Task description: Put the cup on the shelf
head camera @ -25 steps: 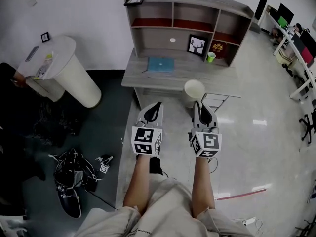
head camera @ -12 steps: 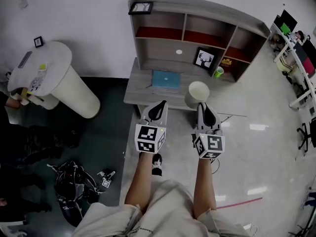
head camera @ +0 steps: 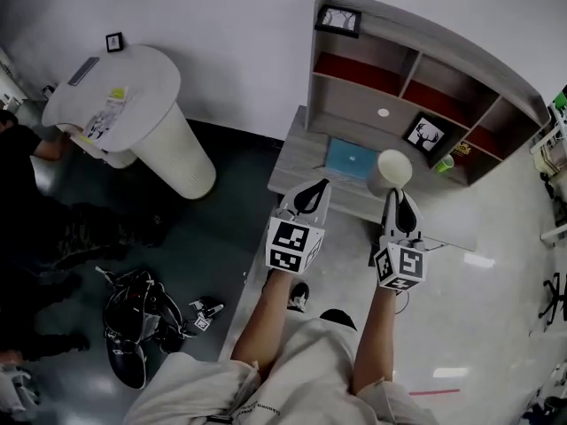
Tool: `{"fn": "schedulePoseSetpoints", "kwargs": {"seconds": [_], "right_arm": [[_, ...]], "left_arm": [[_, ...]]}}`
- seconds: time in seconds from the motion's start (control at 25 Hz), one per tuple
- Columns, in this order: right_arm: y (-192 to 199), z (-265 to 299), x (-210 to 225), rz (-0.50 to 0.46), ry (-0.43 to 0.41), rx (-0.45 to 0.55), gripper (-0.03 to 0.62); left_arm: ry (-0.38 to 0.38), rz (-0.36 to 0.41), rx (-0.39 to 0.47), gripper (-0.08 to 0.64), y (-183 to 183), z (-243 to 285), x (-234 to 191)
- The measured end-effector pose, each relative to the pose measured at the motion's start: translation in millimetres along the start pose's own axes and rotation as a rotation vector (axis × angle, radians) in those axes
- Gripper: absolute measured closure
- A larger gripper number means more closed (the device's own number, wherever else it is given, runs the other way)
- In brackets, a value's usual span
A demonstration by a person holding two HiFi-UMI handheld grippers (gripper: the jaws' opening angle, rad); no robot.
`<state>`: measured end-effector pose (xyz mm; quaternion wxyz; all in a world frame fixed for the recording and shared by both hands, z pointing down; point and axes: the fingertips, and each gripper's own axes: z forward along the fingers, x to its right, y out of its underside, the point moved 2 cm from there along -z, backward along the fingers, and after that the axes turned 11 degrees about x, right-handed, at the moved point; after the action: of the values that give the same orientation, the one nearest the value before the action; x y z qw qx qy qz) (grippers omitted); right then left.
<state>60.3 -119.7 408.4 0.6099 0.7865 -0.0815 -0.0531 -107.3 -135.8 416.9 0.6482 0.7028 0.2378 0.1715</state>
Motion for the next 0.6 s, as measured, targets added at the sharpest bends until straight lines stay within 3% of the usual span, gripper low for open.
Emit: {"fn": "schedulePoseSetpoints", "kwargs": {"seconds": [0.28, 0.6], "right_arm": [[18, 18, -13, -0.004, 0.0, -0.018, 0.548], [29, 37, 12, -0.006, 0.038, -0.03, 0.548]], "left_arm": [[-0.021, -0.024, -0.003, 0.549, 12, -1, -31], [0.02, -0.029, -0.009, 0.551, 18, 36, -30]]}}
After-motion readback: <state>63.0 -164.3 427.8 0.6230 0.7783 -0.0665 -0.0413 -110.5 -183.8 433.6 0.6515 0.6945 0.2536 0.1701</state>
